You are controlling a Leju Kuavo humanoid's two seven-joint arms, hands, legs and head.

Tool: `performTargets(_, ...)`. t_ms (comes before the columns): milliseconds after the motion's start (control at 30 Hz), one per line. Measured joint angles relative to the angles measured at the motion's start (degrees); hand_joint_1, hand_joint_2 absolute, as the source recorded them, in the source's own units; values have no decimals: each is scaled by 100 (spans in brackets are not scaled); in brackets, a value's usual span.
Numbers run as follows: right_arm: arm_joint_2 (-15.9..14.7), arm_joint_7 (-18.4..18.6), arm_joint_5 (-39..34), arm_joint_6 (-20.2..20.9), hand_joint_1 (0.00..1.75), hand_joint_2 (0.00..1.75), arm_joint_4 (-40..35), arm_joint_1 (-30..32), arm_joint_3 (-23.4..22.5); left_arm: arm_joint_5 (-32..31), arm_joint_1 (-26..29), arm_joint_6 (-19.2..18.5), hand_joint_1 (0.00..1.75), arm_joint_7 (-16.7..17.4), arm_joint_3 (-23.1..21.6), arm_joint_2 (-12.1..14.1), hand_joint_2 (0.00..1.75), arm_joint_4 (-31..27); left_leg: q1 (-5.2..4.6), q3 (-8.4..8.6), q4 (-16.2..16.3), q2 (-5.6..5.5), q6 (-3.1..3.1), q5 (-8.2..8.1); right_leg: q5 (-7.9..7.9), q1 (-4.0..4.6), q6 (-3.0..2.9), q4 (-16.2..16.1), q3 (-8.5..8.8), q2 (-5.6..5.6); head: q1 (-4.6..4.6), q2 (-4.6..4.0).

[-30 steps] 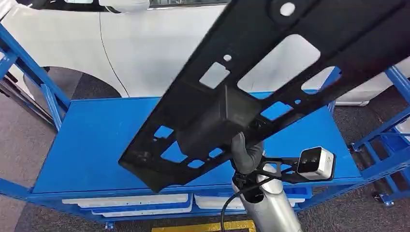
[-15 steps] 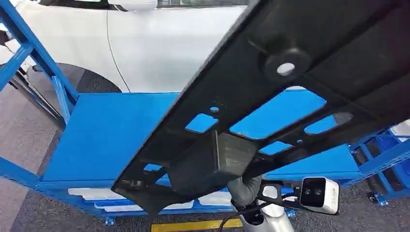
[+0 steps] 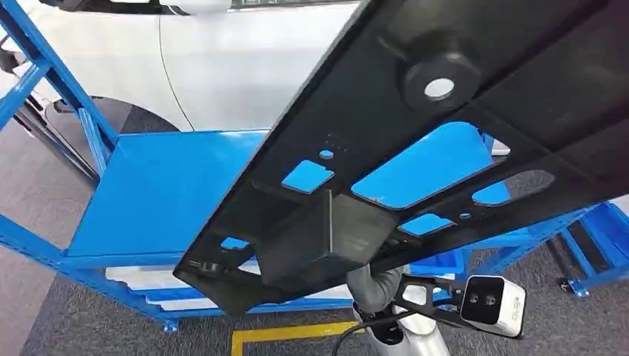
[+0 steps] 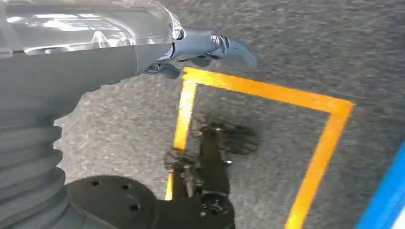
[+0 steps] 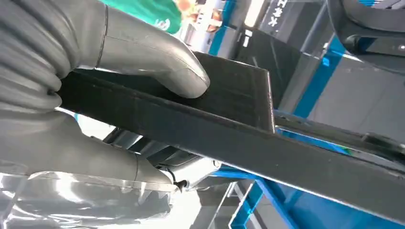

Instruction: Take the parts from the cabinet and place them on the table.

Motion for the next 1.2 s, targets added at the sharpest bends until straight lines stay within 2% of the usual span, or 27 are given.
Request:
performTargets(67, 31, 0, 26, -51, 175, 175, 7, 29, -20, -40, 14, -15, 0, 7, 0, -7, 175, 0, 10, -251, 888, 2, -24, -670, 112, 19, -41, 8, -153, -5, 0, 0)
performTargets(100, 42, 0, 46, -66, 175, 175, 7, 57, -50, -81, 15, -26, 0, 7, -7, -9, 175, 0, 9, -318, 1256, 1, -35, -808, 170, 33, -46, 15, -236, -12, 0, 0)
performTargets(133, 46, 0, 59, -79, 175, 175, 7, 83, -83, -107, 16, -39, 0, 13, -11, -9, 175, 0, 9, -284, 1419, 2, -34, -772, 228, 45, -43, 29, -328, -14, 0, 0)
performTargets(200, 55, 0, 59, -99, 175, 175, 0, 134, -142, -147, 13, -44, 0, 26, -20, -11, 175, 0, 9, 130, 1037, 2, -14, -423, 330, 50, -23, 64, -488, -12, 0, 0)
performTargets(233, 72, 0, 59, -107, 175, 175, -4, 153, -192, -177, 7, -52, 0, 28, -33, -13, 175, 0, 9, 517, 550, 2, 8, -274, 381, 50, -7, 86, -569, -11, 0, 0)
performTargets(267, 92, 0, 61, -116, 175, 175, -20, 166, -227, -184, -10, -59, 0, 28, -50, -13, 175, 0, 8, 914, 43, 0, 34, -327, 424, 52, 17, 126, -618, -9, 0, 0)
performTargets(300, 107, 0, 61, -116, 175, 175, -44, 179, -249, -188, -37, -59, 0, 31, -70, -13, 175, 0, -33, 1143, -372, -4, 62, -510, 455, 77, 52, 143, -675, -5, 0, 0)
performTargets(400, 127, -4, 88, -81, 175, 175, -70, 195, -284, -199, -41, -59, 0, 55, -103, -24, 175, 0, -67, 1026, -331, -23, 161, -413, 595, 53, 141, 117, -667, -20, 0, 0)
performTargets(433, 127, 0, 112, -46, 175, 175, -85, 212, -300, -214, -31, -59, 0, 81, -109, -31, 175, 0, -26, 999, -371, -18, 209, -341, 635, 79, 186, 114, -686, -6, 2, 0)
performTargets(467, 125, 0, 116, 2, 175, 175, -94, 234, -315, -236, -40, -61, 0, 94, -116, -48, 175, 2, -11, 934, -375, 24, 251, -266, 477, 35, 214, 200, -746, 19, 0, 0)
performTargets(500, 120, 2, 116, 58, 175, 175, -127, 244, -337, -238, -45, -61, 0, 122, -127, -48, 175, 2, -14, 864, -375, 30, 302, -205, 125, 30, 245, 447, -856, 14, 0, 0)
performTargets(567, 114, 0, 87, 136, 175, 175, -144, 250, -352, -236, -37, -59, 0, 142, -136, -55, 175, 2, -19, 705, -371, 44, 316, -75, -555, 2, 295, 1317, -1114, 13, 0, 0)
performTargets(600, 107, 0, 61, 192, 175, 175, -142, 260, -361, -234, -31, -50, 0, 177, -136, -61, 175, 2, -20, 615, -366, 49, 313, -12, -719, -5, 315, 1704, -1191, 13, 2, 0)
performTargets(633, 92, 0, 44, 229, 175, 175, -129, 270, -369, -227, -20, -37, 0, 201, -135, -72, 175, 2, -20, 514, -358, 50, 303, 63, -702, -10, 326, 1932, -1171, 12, 0, 0)
performTargets(667, 72, 0, 35, 247, 175, 175, -111, 270, -372, -225, -13, -13, 0, 225, -136, -88, 175, 2, -20, 422, -350, 50, 288, 123, -543, -12, 326, 1895, -1035, 11, 0, 0)
performTargets(733, 42, 0, 22, 253, 175, 175, -77, 265, -372, -219, 1, 17, 0, 258, -136, -125, 175, 2, -21, 271, -328, 50, 261, 228, -162, -10, 288, 1177, -439, 12, 0, 0)
performTargets(767, 29, 0, 9, 256, 175, 175, -59, 252, -367, -216, -1, 26, 0, 275, -136, -144, 175, 2, -20, 231, -314, 45, 242, 275, -130, -3, 253, 637, -35, 14, 0, 0)
performTargets(800, 18, 2, 0, 253, 175, 175, -43, 220, -358, -203, 4, 26, 0, 295, -136, -171, 175, 2, -41, 187, -296, 35, 212, 311, -315, 28, 213, 147, 312, 15, 2, 0)
performTargets(833, -4, 4, -2, 245, 175, 175, -17, 196, -337, -195, 3, 26, 0, 308, -136, -186, 175, 2, -43, 177, -296, 37, 178, 363, -351, 43, 184, -16, 377, 13, -4, 0)
performTargets(900, -43, 4, -17, 236, 175, 175, 18, 187, -323, -192, 10, 26, 0, 321, -133, -205, 175, 2, -15, 179, -335, 40, 104, 465, -292, 81, 117, -3, 313, 14, 0, 0)
performTargets(967, -70, 4, -17, 216, 175, 175, 48, 174, -310, -195, 29, 26, 0, 332, -133, -210, 175, 2, -9, 141, -344, 24, 34, 490, -145, 18, 16, -72, 245, -15, 2, 0)
performTargets(1000, -81, 4, -13, 212, 175, 175, 61, 162, -302, -197, 37, 35, 0, 343, -133, -212, 175, 2, -7, 47, -170, 22, 19, 207, -81, 18, -23, -76, 165, -28, -2, 0)
performTargets(1067, -105, 4, 2, 216, 175, 175, 90, 172, -282, -221, 44, 42, 0, 393, -133, -234, 175, 4, 3, -223, 717, 23, -22, -560, 59, 24, -53, -73, -8, -29, 0, 0)
performTargets(1100, -122, 4, 11, 229, 175, 175, 107, 175, -282, -241, 44, 46, 0, 422, -134, -238, 175, 4, 2, -322, 1146, 23, -37, -768, 121, 32, -53, -66, -96, -31, 0, 0)
performTargets(1133, -140, 4, 31, 249, 175, 175, 125, 184, -284, -243, 46, 57, 0, 431, -133, -243, 175, 4, 2, -351, 1454, 23, -42, -791, 188, 43, -48, -55, -191, -32, -2, 0)
performTargets(1167, -155, 7, 57, 264, 175, 175, 144, 195, -289, -247, 46, 59, 0, 442, -133, -243, 175, 4, 2, -267, 1504, 23, -35, -661, 246, 49, -41, -39, -280, -33, -2, 0)
performTargets(1200, -170, 7, 70, 277, 175, 175, 162, 204, -293, -262, 46, 57, 0, 450, -133, -243, 175, 4, 0, -53, 1313, 23, -18, -442, 301, 56, -35, -16, -371, -34, 0, 0)
